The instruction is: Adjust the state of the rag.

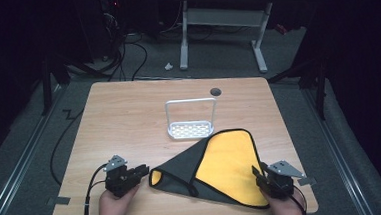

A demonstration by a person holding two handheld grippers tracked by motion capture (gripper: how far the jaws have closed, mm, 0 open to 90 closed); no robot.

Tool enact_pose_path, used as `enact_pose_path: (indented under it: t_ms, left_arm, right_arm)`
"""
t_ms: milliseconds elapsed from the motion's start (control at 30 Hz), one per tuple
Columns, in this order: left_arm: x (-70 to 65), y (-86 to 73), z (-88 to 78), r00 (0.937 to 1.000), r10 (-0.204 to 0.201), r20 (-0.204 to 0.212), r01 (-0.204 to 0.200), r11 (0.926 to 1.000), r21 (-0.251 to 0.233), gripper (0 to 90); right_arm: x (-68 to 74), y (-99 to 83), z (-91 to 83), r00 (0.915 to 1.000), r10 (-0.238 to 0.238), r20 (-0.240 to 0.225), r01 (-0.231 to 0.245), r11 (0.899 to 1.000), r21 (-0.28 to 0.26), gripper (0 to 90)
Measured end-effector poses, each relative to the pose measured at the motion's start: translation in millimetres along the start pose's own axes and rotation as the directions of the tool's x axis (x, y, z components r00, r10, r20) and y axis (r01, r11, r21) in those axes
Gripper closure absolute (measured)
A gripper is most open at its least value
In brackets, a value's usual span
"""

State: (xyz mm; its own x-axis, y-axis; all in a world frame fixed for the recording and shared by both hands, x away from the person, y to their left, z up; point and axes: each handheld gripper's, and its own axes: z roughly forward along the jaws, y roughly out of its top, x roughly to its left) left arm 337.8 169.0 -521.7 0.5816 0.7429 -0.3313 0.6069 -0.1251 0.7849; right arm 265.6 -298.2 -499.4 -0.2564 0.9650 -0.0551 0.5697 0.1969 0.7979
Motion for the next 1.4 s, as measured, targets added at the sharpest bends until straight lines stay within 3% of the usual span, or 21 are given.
enact_pose_path:
  t_ms: [33,100,200,267,333,367,433,533,633,800,900,967,1033,1100,1133,1167,1200,1267,1400]
  left_arm:
    - [-0.6,0.3,-1.9,1.0000,-0.005,0.006,0.005,1.0000,-0.004,74.2]
    - [-9.2,0.8,-5.3,0.9983,0.010,0.058,-0.010,1.0000,0.002,72.5]
    - [-29.0,-3.2,2.8,0.9917,0.039,0.122,-0.045,0.9978,0.048,67.2]
    - [-43.1,-6.1,12.9,0.9881,0.070,0.137,-0.082,0.9933,0.081,63.1]
    - [-55.1,-6.2,17.0,0.9843,0.132,0.117,-0.142,0.9865,0.081,61.8]
    - [-60.1,-5.3,17.0,0.9814,0.152,0.116,-0.162,0.9835,0.080,61.9]
    - [-76.6,-2.6,15.9,0.9680,0.219,0.123,-0.227,0.9724,0.054,60.2]
    - [-93.9,-0.6,23.2,0.9561,0.230,0.182,-0.240,0.9703,0.034,55.2]
    - [-105.8,1.0,30.8,0.9467,0.267,0.181,-0.275,0.9611,0.023,54.3]
    - [-114.3,2.9,38.7,0.9477,0.240,0.210,-0.242,0.9700,-0.014,56.0]
    - [-115.6,1.8,51.4,0.9493,0.232,0.212,-0.245,0.9687,0.038,55.1]
    - [-114.2,0.3,63.0,0.9527,0.243,0.182,-0.262,0.9609,0.089,52.9]
    - [-113.6,-2.1,72.3,0.9529,0.270,0.138,-0.289,0.9472,0.139,51.7]
    - [-115.6,-5.4,75.7,0.9423,0.320,0.097,-0.332,0.9312,0.150,56.0]
    - [-117.1,-5.7,75.4,0.9376,0.341,0.067,-0.348,0.9253,0.152,62.8]
    - [-117.0,-4.8,75.2,0.9371,0.346,0.049,-0.349,0.9238,0.158,70.1]
    - [-115.5,-3.3,74.8,0.9415,0.334,0.046,-0.337,0.9273,0.163,76.6]
    - [-110.1,3.5,71.0,0.9557,0.290,0.052,-0.294,0.9429,0.156,85.2]
    - [-99.9,25.1,56.8,0.9599,0.279,0.029,-0.280,0.9555,0.092,86.7]
  right_arm:
    - [2.6,-0.5,2.1,0.9999,-0.012,-0.010,0.012,1.000,0.009,61.9]
    - [7.3,-1.1,5.1,0.9991,-0.027,-0.034,0.028,0.999,0.022,61.8]
    - [10.2,-1.0,8.3,0.9985,-0.036,-0.041,0.037,0.999,0.027,61.6]
    - [10.3,-1.1,9.3,0.9982,-0.039,-0.046,0.040,0.999,0.028,61.4]
    - [9.8,-1.6,9.2,0.9982,-0.034,-0.049,0.035,0.999,0.030,61.1]
    - [9.1,-1.8,8.9,0.9983,-0.032,-0.049,0.034,0.999,0.028,60.9]
    - [7.8,-1.8,7.9,0.9985,-0.023,-0.051,0.024,0.999,0.025,60.9]
    - [5.8,-1.9,9.7,0.9983,-0.007,-0.058,0.008,1.000,0.025,60.8]
    - [5.5,-2.0,11.5,0.9978,0.000,-0.066,0.003,0.999,0.034,60.8]
    - [6.1,-2.4,9.5,0.9977,-0.003,-0.067,0.005,1.000,0.029,60.6]
    - [5.7,-2.4,9.8,0.9974,0.004,-0.072,-0.002,1.000,0.029,60.6]
    - [5.5,-2.3,10.9,0.9971,0.000,-0.076,0.003,1.000,0.030,60.6]
    - [5.9,-2.2,10.8,0.9971,0.000,-0.077,0.003,1.000,0.030,60.6]
    - [6.3,-2.3,9.9,0.9972,0.002,-0.075,0.001,1.000,0.030,60.6]
    - [6.1,-2.4,9.7,0.9971,0.001,-0.076,0.001,1.000,0.027,60.6]
    - [5.9,-2.4,9.5,0.9971,0.004,-0.076,-0.002,1.000,0.028,60.6]
    - [5.3,-2.4,9.6,0.9971,0.002,-0.076,0.000,1.000,0.027,60.6]
    - [4.6,-2.6,10.3,0.9971,0.002,-0.077,0.000,1.000,0.027,60.6]
    - [5.0,-2.4,9.2,0.9971,0.005,-0.076,-0.003,1.000,0.025,60.6]
